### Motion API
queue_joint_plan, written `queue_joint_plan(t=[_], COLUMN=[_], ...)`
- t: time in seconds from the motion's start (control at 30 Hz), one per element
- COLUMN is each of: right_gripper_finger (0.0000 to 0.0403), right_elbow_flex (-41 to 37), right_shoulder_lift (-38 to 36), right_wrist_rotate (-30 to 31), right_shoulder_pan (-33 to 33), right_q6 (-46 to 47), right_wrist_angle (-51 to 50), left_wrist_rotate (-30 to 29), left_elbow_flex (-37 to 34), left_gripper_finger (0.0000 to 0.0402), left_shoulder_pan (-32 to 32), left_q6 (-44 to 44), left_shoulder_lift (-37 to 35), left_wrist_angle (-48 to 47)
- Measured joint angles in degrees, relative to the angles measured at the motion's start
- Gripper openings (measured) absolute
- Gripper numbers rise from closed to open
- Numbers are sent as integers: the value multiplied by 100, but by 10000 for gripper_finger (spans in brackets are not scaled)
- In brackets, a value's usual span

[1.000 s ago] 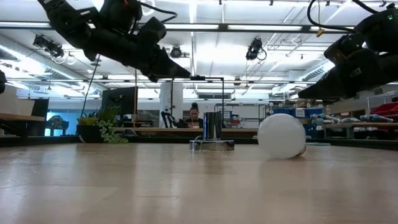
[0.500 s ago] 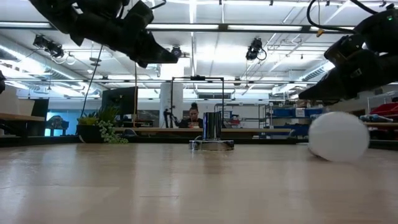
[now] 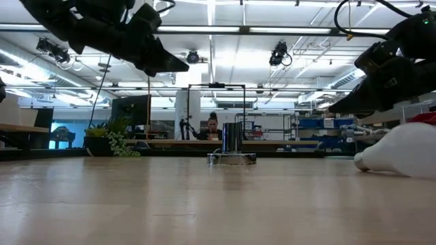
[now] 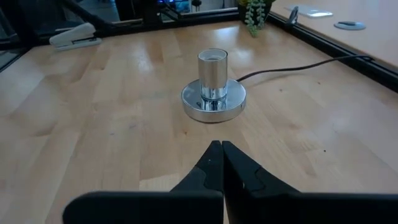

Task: Screw lightbulb
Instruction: Return to Home Position

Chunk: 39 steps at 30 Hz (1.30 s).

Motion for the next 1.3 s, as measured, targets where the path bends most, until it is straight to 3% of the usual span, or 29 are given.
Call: queue_joint_plan(t=[0.17,0.77,1.3], right_gripper_finger=[5,5,5], right_elbow_flex=[0,0,0], right_shoulder_lift=[2,1,2], right_wrist_rotate=[-2,-2,31], right_shoulder_pan=[-1,0,-2], right_q6=[2,8,8], right_wrist_angle=[-19,-51,-61], left_wrist_rotate=[-61,-362,-385], left_elbow_flex=[-456,-1814,-2274], left_gripper_finger=[1,1,1], left_shoulder_pan=[0,0,0], left_q6=[-218,-542,-698], left_shoulder_lift=[-341,-2761,-3812], left_wrist_angle=[402,8,-590])
